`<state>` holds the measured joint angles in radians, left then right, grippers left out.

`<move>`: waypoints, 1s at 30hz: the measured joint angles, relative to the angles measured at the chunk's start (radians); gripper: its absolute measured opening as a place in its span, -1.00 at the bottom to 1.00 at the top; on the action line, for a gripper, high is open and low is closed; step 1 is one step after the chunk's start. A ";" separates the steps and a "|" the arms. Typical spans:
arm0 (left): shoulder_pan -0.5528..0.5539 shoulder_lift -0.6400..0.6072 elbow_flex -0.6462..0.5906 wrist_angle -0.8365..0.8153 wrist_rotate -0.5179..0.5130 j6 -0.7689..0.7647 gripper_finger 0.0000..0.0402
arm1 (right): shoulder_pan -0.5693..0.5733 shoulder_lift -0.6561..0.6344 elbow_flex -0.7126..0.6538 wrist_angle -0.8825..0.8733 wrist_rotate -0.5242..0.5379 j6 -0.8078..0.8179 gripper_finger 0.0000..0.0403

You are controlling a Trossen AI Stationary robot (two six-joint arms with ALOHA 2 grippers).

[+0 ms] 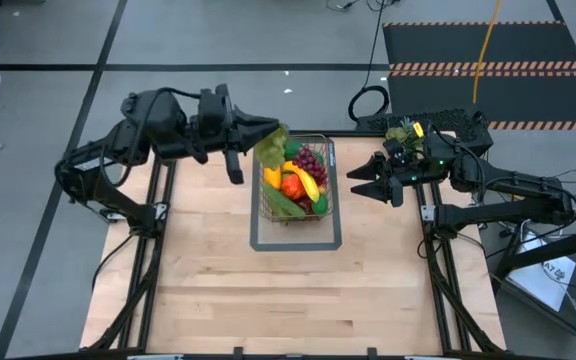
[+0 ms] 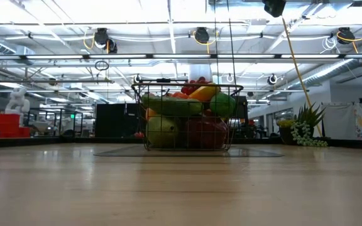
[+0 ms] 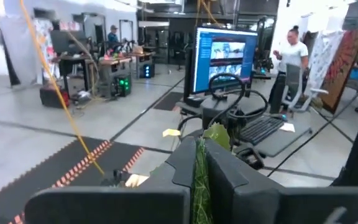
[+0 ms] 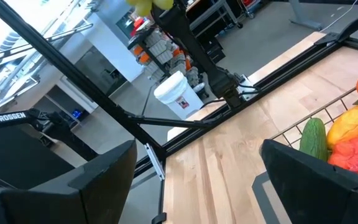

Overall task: Build produce basket
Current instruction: Put the green grapes into the gold wire basket

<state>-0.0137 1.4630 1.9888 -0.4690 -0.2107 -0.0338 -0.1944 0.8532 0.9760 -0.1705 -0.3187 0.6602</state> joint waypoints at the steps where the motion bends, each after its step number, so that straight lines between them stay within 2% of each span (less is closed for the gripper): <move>1: -0.001 -0.001 0.000 0.001 0.008 0.019 -0.91 | 0.000 0.000 0.000 0.000 0.000 -0.003 0.69; 6: -0.017 -0.003 0.000 -0.006 0.054 0.174 -0.95 | 0.000 0.000 0.000 0.000 0.001 -0.017 0.69; 10: -0.053 0.001 0.000 -0.002 0.056 0.422 -0.90 | 0.000 0.000 0.000 0.000 0.001 -0.018 0.69; 14: -0.085 0.004 -0.001 0.001 0.057 0.661 -0.94 | 0.000 0.000 0.000 0.000 0.002 -0.018 0.69; 22: -0.101 0.004 -0.001 0.011 0.024 0.740 -0.89 | 0.000 0.000 0.000 0.000 0.002 -0.018 0.69; 26: -0.102 0.004 -0.001 0.011 0.011 0.732 -0.95 | 0.000 0.000 0.000 0.000 0.002 -0.018 0.69; 30: -0.102 0.004 -0.001 0.011 -0.006 0.730 -0.93 | 0.000 0.000 0.000 0.000 0.001 -0.011 0.69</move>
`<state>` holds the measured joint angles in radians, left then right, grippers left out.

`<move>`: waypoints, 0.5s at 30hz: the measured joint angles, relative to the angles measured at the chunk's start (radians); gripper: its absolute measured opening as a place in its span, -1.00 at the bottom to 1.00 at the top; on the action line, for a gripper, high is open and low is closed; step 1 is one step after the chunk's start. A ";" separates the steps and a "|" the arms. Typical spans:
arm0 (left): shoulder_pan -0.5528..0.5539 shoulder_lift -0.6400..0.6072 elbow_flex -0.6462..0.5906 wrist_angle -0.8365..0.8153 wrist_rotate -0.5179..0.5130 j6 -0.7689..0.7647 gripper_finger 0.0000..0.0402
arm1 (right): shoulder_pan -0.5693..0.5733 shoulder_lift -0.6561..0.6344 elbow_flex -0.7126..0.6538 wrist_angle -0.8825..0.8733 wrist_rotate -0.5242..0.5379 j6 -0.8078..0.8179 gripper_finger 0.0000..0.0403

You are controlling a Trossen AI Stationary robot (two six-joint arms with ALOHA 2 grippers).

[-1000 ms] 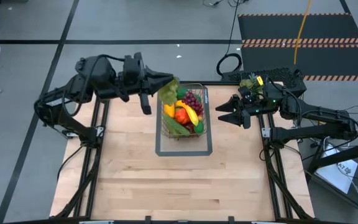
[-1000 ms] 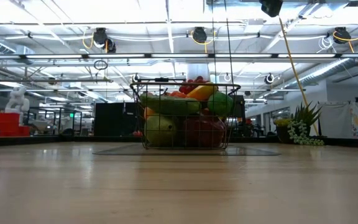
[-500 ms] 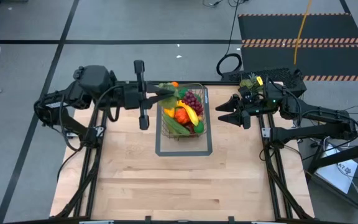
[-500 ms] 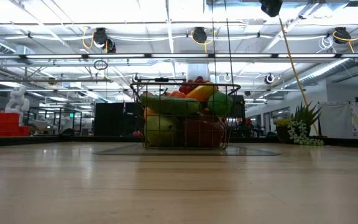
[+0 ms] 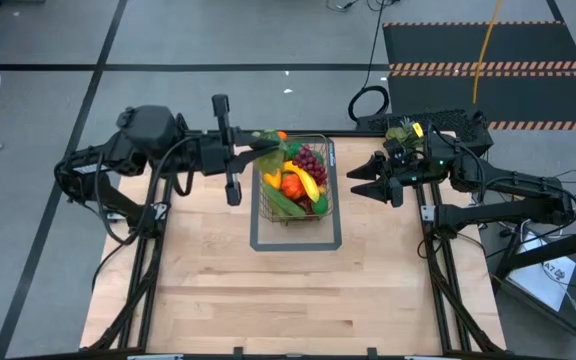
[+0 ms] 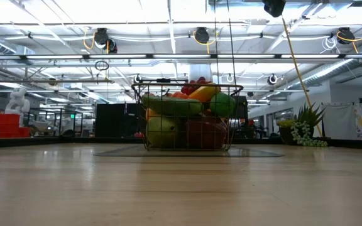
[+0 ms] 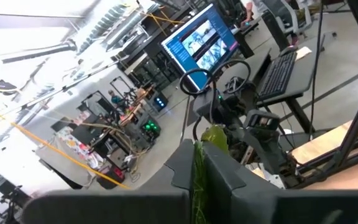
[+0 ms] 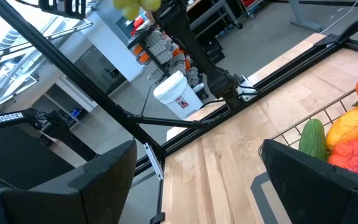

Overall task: Build produce basket
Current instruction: Put the green grapes into the gold wire basket

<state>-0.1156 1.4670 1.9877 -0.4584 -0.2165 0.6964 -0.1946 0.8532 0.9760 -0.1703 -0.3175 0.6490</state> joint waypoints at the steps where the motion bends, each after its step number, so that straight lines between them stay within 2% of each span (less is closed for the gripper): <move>1: 0.000 0.000 0.000 0.000 -0.007 0.000 -0.90 | 0.000 0.000 0.000 0.000 0.000 0.000 0.69; 6: 0.000 0.000 0.000 -0.001 -0.023 -0.033 -0.87 | 0.000 0.000 0.000 0.000 -0.001 0.001 0.69; 10: 0.003 0.000 0.000 0.000 -0.038 -0.123 -0.95 | 0.000 0.000 0.000 0.000 -0.001 0.001 0.69; 15: 0.004 0.000 0.000 -0.001 -0.069 -0.258 -0.89 | 0.000 0.000 0.000 0.000 -0.002 0.000 0.69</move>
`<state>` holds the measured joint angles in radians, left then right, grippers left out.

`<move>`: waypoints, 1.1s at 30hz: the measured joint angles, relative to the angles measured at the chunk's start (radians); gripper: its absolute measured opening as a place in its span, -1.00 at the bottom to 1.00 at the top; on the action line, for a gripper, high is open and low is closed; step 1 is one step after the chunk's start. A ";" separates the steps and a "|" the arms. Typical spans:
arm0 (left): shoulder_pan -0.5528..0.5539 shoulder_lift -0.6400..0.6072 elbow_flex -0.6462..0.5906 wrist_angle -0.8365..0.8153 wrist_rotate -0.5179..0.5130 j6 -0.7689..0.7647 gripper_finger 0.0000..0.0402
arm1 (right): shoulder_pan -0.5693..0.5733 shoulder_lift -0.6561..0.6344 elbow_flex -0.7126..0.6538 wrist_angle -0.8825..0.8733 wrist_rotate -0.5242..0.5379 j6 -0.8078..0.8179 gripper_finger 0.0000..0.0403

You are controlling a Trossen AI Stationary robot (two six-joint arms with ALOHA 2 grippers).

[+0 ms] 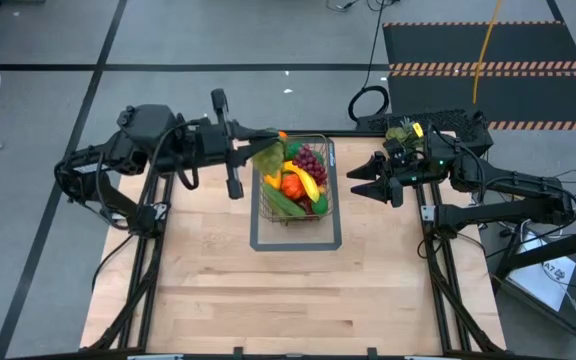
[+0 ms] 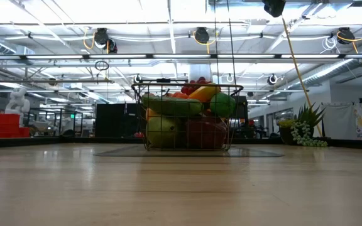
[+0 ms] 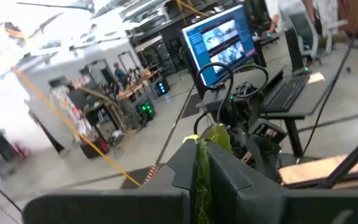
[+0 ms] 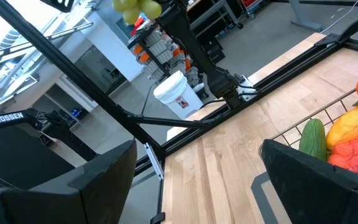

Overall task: Build produce basket
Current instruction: Put the green grapes into the gold wire basket

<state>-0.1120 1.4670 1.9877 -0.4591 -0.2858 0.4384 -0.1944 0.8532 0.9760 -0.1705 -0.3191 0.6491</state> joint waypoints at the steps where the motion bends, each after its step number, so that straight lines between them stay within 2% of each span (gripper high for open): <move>1: 0.000 0.000 0.000 0.000 -0.003 -0.028 -0.86 | 0.000 0.000 0.000 0.000 0.000 -0.001 0.69; 6: 0.000 0.000 0.000 -0.005 -0.005 -0.173 -0.84 | 0.000 0.000 0.000 0.000 0.000 -0.004 0.69; 13: 0.000 0.000 0.000 -0.010 -0.103 -0.446 -0.95 | 0.000 0.000 0.000 0.000 0.000 -0.006 0.69; 20: 0.000 0.000 0.000 -0.030 -0.185 -0.720 -0.81 | 0.000 0.000 0.000 0.000 0.000 -0.007 0.69; 27: 0.000 0.000 0.000 -0.091 -0.242 -0.855 -0.95 | 0.000 0.000 0.000 -0.001 0.000 -0.006 0.69; 33: 0.000 0.000 0.000 -0.134 -0.266 -0.924 -0.83 | 0.000 0.000 0.000 -0.001 -0.001 0.001 0.69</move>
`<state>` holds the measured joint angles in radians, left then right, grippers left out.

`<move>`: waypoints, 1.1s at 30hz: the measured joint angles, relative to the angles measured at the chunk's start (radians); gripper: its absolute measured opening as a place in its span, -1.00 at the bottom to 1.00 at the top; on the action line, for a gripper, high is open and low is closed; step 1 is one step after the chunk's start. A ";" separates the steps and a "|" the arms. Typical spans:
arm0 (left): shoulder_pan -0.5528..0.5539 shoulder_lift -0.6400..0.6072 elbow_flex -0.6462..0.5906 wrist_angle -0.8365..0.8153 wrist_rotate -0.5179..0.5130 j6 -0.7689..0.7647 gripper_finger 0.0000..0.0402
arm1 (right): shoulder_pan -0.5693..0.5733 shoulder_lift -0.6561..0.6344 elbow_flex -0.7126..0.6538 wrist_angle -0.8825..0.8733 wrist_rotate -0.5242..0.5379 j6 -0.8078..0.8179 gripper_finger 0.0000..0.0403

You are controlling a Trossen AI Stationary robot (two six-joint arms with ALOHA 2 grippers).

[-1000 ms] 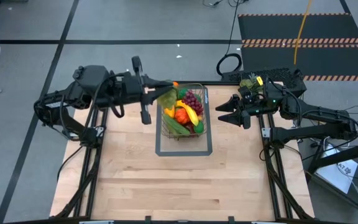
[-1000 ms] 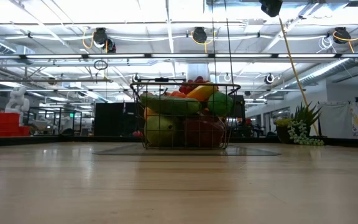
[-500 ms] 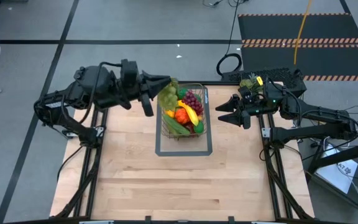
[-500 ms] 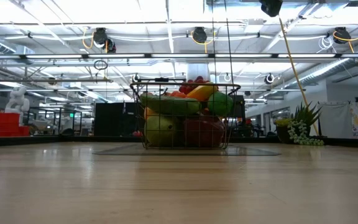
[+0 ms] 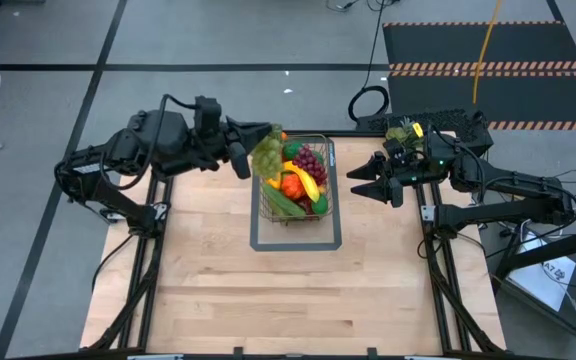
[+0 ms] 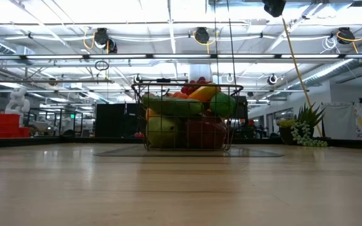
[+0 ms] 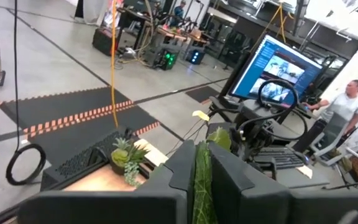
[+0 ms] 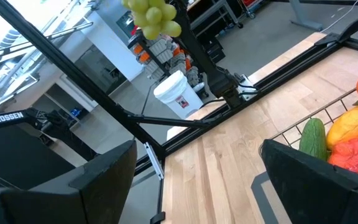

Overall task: Build produce basket
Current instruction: Put the green grapes into the gold wire basket

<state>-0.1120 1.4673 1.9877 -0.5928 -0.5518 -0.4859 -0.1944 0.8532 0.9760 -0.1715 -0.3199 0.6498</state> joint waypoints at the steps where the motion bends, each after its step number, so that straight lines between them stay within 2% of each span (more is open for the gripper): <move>1: 0.000 0.000 0.000 -0.005 0.000 -0.006 -0.81 | 0.000 0.000 0.000 -0.001 0.000 0.000 0.69; 9: 0.000 0.005 0.000 -0.055 0.000 -0.053 -0.95 | 0.000 0.000 0.000 -0.001 0.000 0.015 0.69; 13: -0.006 0.038 -0.001 -0.089 0.003 -0.070 -0.91 | 0.000 0.000 0.000 -0.008 0.000 -0.009 0.69; 18: -0.022 0.112 -0.001 -0.160 0.010 -0.096 -0.82 | 0.000 0.000 0.000 -0.014 0.000 -0.017 0.69; 26: -0.017 0.257 -0.002 -0.213 0.013 -0.154 -0.95 | 0.000 0.000 0.000 -0.049 0.000 -0.019 0.69; 33: 0.014 0.367 -0.001 -0.292 0.078 -0.179 -0.83 | 0.000 -0.013 0.000 -0.051 0.000 -0.012 0.69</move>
<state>-0.0979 1.8341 1.9865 -0.8846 -0.4736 -0.6650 -0.1944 0.8400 0.9756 -0.2222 -0.3202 0.6383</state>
